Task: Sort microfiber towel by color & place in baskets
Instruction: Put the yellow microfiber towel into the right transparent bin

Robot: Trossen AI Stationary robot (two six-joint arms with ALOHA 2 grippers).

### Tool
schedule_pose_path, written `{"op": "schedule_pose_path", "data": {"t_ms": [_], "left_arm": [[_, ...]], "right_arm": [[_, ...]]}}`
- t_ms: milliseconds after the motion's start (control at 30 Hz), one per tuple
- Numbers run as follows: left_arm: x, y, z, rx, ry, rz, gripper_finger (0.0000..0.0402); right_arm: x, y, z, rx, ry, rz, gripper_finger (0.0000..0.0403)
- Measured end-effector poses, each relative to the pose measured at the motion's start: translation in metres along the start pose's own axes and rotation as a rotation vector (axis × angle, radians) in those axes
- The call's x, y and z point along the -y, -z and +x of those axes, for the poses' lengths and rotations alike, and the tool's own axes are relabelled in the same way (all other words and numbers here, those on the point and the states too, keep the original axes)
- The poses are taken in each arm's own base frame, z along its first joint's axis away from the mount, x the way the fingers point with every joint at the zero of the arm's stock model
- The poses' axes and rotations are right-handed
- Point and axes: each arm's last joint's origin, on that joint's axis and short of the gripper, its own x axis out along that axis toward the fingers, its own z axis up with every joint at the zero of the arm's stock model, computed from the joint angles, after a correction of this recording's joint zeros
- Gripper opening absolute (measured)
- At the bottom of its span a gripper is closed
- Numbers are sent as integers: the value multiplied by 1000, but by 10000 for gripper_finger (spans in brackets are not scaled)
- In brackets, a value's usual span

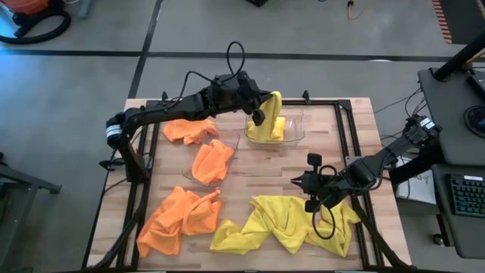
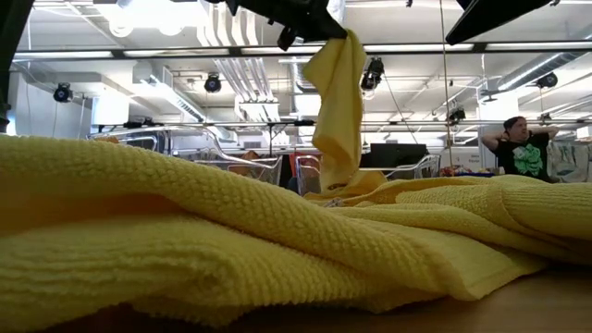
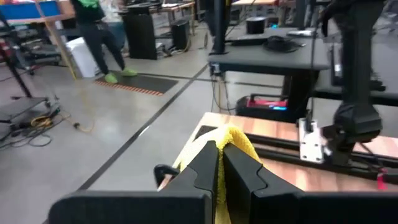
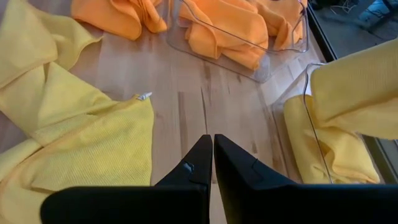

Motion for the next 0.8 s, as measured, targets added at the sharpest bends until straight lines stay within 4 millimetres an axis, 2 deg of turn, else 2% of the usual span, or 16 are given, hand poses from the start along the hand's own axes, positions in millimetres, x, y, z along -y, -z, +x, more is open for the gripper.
{"op": "schedule_pose_path", "data": {"t_ms": [200,333,467,800], "left_arm": [[-11,1,2,5,-23,-4,0],[-19,9,11,-2,-46,-8,0],[-20,23,26,-17,-50,-17,0],[-18,31,40,26,-35,-117,0]], "right_arm": [[0,0,0,0,0,0,13],[0,0,0,1,2,0,13],[0,0,0,6,16,1,13],[1,-1,0,12,23,4,13]]}}
